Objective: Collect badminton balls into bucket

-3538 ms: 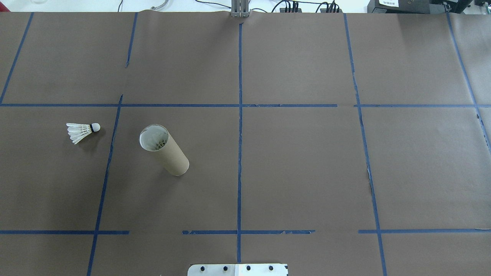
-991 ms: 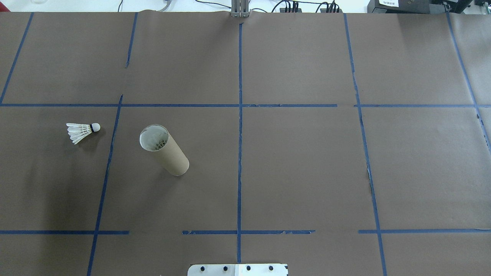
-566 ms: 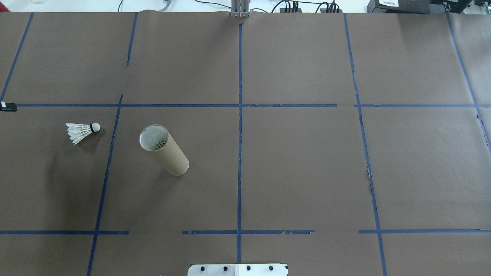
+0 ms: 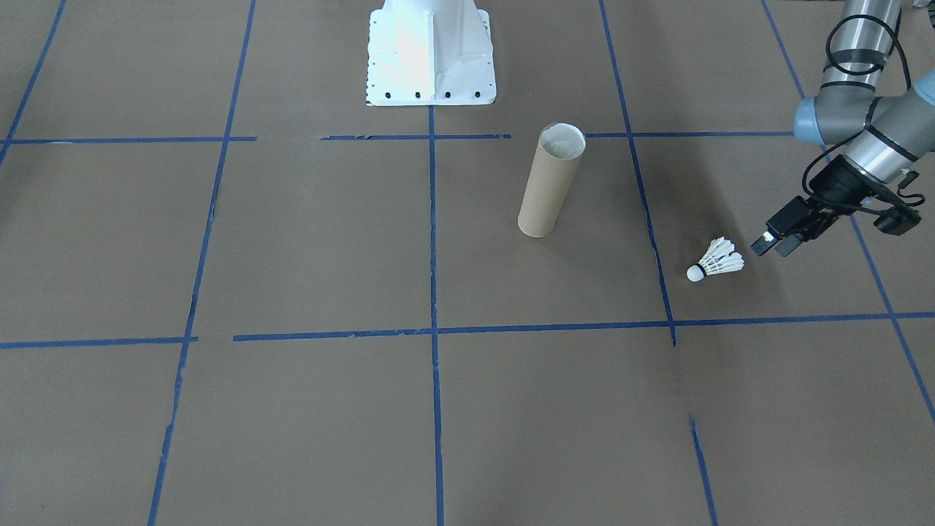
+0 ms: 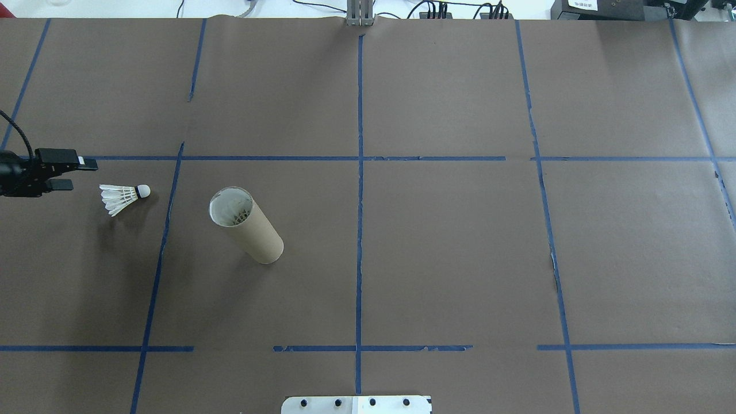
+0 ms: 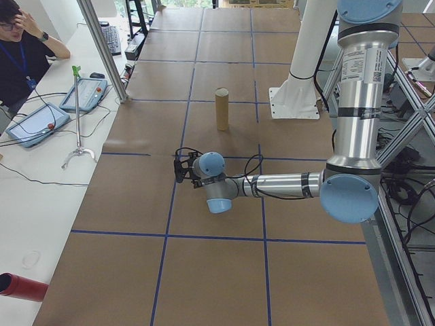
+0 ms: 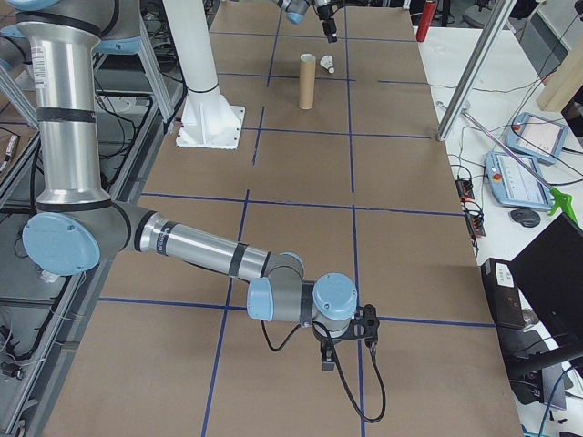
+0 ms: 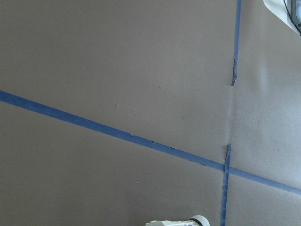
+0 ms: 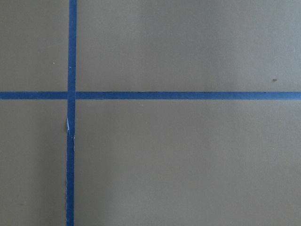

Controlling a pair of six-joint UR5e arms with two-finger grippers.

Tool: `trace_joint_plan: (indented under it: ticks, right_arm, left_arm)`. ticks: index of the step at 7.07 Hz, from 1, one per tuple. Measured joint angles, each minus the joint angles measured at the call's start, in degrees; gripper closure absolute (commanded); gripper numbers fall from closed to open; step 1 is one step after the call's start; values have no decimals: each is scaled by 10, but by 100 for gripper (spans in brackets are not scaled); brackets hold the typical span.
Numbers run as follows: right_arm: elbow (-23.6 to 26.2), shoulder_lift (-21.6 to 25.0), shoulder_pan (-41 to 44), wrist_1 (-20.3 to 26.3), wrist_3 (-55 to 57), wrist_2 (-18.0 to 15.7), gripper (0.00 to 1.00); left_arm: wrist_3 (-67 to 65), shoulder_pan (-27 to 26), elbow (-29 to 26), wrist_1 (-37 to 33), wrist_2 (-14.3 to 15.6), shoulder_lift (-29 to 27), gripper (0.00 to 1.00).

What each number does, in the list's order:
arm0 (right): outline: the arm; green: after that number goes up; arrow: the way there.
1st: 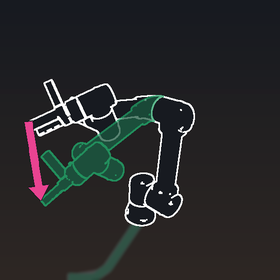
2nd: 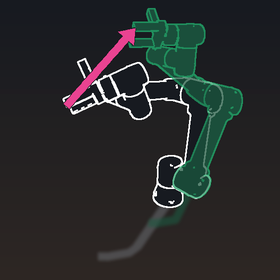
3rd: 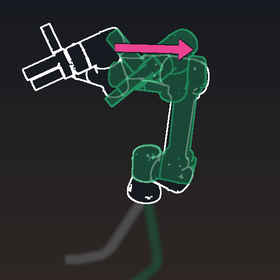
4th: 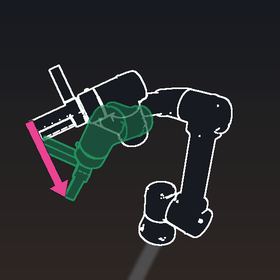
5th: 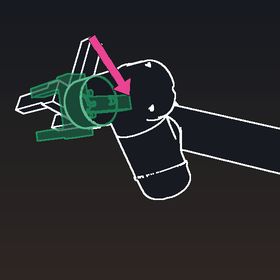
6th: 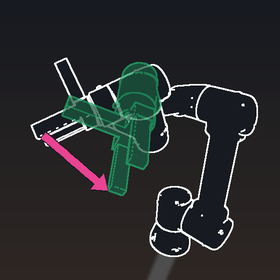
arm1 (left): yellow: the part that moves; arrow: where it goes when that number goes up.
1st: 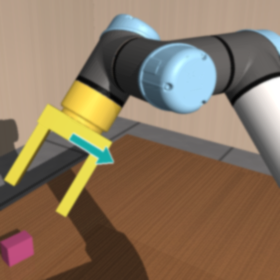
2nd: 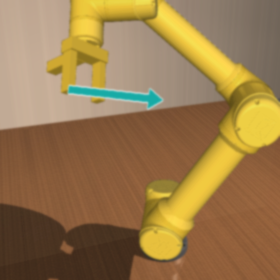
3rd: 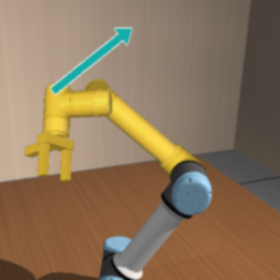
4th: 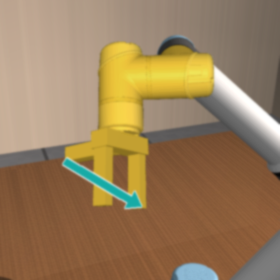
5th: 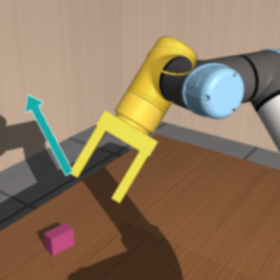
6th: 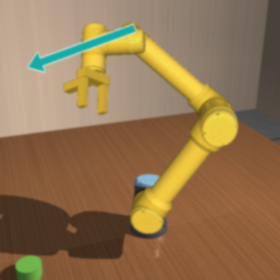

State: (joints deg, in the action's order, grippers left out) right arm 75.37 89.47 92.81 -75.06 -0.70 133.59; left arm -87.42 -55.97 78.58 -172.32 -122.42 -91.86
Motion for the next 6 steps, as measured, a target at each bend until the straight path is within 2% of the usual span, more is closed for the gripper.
trace_joint_plan:
  ticks: [2,3,4,5,6]
  right_arm:
    - [0,0,0,0,0,0,0]
    - [0,0,0,0,0,0,0]
    - [0,0,0,0,1,0,0]
    - [0,0,0,0,1,0,0]
    - [0,0,0,0,0,0,0]
  left_arm:
    - [-31,32,-3,-5,14,-9,1]
    - [-35,41,-3,-5,16,-9,37]
    - [-44,47,-3,-5,16,-9,82]
    - [-54,51,-3,-5,16,-10,100]
    - [-59,52,-2,-6,16,-9,100]
